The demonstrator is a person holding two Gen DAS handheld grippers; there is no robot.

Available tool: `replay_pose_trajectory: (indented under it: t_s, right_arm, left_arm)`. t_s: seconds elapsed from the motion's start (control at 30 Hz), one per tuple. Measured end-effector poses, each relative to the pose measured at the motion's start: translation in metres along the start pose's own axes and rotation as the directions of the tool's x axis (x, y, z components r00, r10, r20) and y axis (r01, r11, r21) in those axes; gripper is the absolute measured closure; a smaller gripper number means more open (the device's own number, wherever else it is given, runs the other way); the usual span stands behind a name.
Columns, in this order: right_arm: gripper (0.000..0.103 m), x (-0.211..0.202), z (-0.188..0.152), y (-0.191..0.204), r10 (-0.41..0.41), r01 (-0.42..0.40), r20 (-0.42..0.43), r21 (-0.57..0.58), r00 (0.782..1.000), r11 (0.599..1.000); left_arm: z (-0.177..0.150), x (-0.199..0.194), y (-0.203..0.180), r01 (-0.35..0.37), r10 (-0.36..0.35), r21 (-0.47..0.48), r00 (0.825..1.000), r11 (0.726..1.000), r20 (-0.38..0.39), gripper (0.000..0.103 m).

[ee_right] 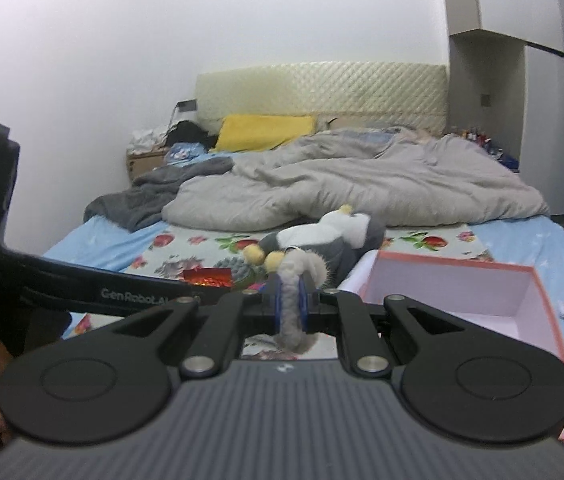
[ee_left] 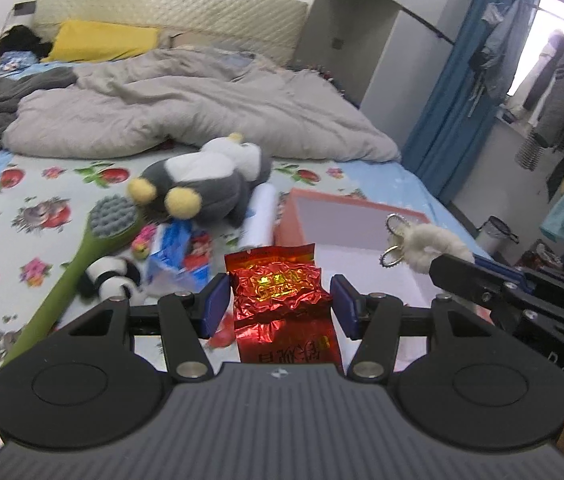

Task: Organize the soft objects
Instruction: 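Carry the keychain in the right gripper while the left carries the red packet over the box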

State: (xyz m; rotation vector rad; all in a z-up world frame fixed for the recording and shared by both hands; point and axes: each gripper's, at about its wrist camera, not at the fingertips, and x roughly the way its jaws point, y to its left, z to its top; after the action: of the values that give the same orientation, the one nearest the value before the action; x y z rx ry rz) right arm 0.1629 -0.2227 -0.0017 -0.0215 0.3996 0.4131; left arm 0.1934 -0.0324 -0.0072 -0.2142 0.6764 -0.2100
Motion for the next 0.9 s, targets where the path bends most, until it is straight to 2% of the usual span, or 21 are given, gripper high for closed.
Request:
replay_pose_trajectory:
  t_s: [0.17, 0.33, 0.63, 0.9]
  right_arm:
    - [0.091, 0.004, -0.002, -0.024, -0.052, 0.053, -0.012, 0.036, 0.999, 0.998]
    - [0.091, 0.012, -0.01, -0.049, -0.088, 0.092, -0.05, 0.076, 0.995, 0.993]
    - [0.091, 0.043, -0.037, -0.101, -0.111, 0.139, -0.166, 0.171, 0.98, 0.975]
    - [0.091, 0.071, -0.058, -0.145, -0.122, 0.18, -0.245, 0.233, 0.962, 0.956]
  left_arm:
    - [0.013, 0.016, -0.022, 0.052, -0.052, 0.021, 0.999, 0.998, -0.001, 0.042]
    - [0.016, 0.043, -0.042, 0.106, -0.104, 0.044, 0.994, 0.993, -0.034, 0.042]
    - [0.015, 0.112, -0.068, 0.115, -0.104, 0.077, 0.986, 0.99, -0.133, 0.042]
    - [0.017, 0.187, -0.089, 0.134, -0.109, 0.096, 0.967, 0.986, -0.231, 0.042]
